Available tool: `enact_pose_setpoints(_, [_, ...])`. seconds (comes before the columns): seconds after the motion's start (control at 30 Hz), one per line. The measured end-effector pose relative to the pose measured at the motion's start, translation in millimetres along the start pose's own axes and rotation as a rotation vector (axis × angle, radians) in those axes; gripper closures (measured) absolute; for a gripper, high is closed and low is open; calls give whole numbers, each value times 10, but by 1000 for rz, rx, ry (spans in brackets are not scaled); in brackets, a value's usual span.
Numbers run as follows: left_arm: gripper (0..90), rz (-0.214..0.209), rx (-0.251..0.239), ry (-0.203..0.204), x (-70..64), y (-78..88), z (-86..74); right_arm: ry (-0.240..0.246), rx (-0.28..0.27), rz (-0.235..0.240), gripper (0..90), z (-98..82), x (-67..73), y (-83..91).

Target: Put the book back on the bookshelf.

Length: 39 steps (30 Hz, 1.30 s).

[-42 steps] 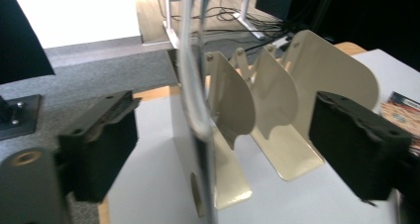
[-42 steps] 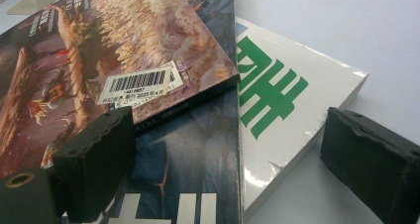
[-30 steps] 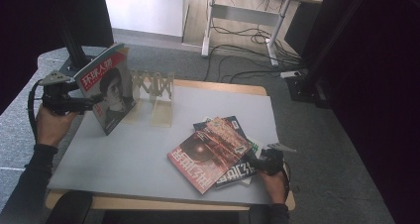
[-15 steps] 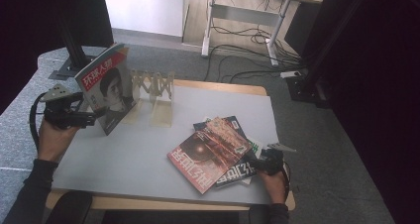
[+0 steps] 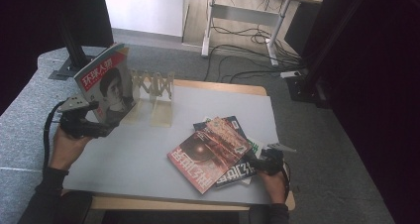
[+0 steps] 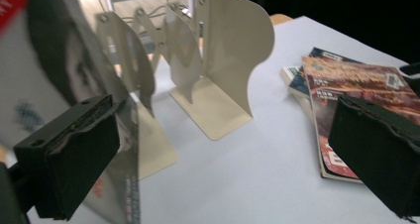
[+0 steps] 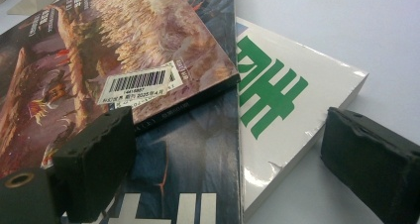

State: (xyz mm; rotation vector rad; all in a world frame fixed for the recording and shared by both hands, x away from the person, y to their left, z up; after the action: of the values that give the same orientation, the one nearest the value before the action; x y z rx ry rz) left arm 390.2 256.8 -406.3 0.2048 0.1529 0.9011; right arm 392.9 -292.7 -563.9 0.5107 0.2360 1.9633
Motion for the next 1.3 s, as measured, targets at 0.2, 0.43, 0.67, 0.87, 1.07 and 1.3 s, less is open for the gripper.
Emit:
enact_pose_setpoints(0.2, [0,-48,17,-15,-134,-163,-121,-1,0,0,67,0,0,0])
enact_pose_setpoints(0.43, [0,-84,37,-12,-249,-347,-298,-4,2,2,64,-1,-4,-1])
enact_pose_setpoints(0.67, [0,-114,71,-2,-342,-487,-495,-4,2,2,64,-1,-4,-2])
enact_pose_setpoints(0.87, [0,-138,106,-10,-428,-589,-668,-4,2,2,64,-2,-4,-1])
enact_pose_setpoints(1.07, [0,-145,159,-37,-502,-682,-852,-4,2,1,64,-2,-3,-1])
enact_pose_setpoints(1.3, [0,-157,203,-42,-555,-761,-1022,-4,2,2,64,-2,-3,-1])
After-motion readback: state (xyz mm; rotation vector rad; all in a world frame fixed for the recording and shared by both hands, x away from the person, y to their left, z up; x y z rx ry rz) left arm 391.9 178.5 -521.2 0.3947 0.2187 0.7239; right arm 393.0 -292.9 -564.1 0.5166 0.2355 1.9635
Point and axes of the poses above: each handheld gripper's, and its own axes: y roughly backward along the jaws, z roughly out of its top, x roughly to its left, the point moved 5 cm from there along -y, roughly forward along the jaws, and after that the axes turned 13 degrees about -x, right-handed, at the moved point
